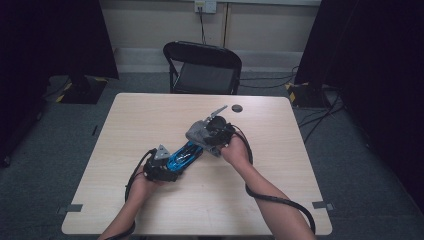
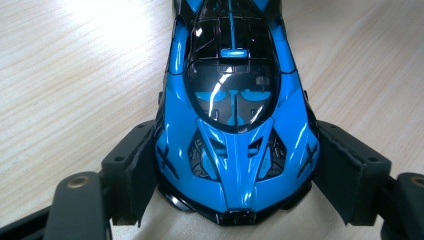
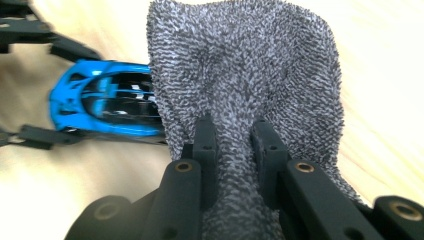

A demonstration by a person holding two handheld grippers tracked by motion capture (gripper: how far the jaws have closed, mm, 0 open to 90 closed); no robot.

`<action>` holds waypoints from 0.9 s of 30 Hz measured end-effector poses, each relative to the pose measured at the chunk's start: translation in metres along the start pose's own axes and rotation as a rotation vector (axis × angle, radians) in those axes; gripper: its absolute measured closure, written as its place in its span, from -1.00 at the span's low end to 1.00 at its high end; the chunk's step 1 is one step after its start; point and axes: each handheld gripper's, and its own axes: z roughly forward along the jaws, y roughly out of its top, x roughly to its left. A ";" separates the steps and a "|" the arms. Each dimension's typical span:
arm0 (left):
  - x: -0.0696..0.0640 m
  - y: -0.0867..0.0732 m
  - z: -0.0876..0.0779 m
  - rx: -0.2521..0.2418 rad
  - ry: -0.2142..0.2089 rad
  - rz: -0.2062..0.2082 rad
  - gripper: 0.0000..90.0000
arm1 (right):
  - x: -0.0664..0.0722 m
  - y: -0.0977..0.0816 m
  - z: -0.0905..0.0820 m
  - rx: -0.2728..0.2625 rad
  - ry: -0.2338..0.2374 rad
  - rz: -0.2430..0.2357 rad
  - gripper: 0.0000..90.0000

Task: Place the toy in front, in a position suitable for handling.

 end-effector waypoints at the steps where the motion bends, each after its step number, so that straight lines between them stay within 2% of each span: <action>1: 0.000 0.000 0.000 0.000 0.004 0.001 -0.45 | 0.007 0.002 0.000 0.001 0.012 -0.019 0.71; 4: 0.000 0.000 0.000 0.001 0.002 0.001 -0.45 | 0.013 0.002 0.001 0.004 0.020 -0.040 0.70; 5: 0.000 0.000 0.000 0.000 0.002 0.001 -0.45 | 0.018 0.002 0.002 0.006 0.033 -0.063 0.70; 12: 0.000 0.000 0.000 0.001 0.003 0.001 -0.45 | 0.031 -0.002 0.008 0.022 0.067 -0.099 0.70; 13: 0.000 0.000 0.000 0.001 0.002 0.002 -0.45 | 0.035 -0.003 0.010 0.026 0.071 -0.120 0.70; 16: 0.000 0.000 0.000 0.000 0.002 0.002 -0.45 | 0.041 -0.003 0.013 0.043 0.083 -0.139 0.70; 21: 0.000 0.000 0.000 0.000 0.001 0.000 -0.45 | 0.051 0.001 0.017 0.053 0.094 -0.196 0.70; 24: 0.000 0.000 0.000 0.001 0.002 0.003 -0.45 | 0.055 0.003 0.018 0.059 0.097 -0.210 0.70; 27: 0.000 0.000 0.000 0.001 -0.001 0.000 -0.45 | 0.064 0.006 0.022 0.073 0.118 -0.239 0.70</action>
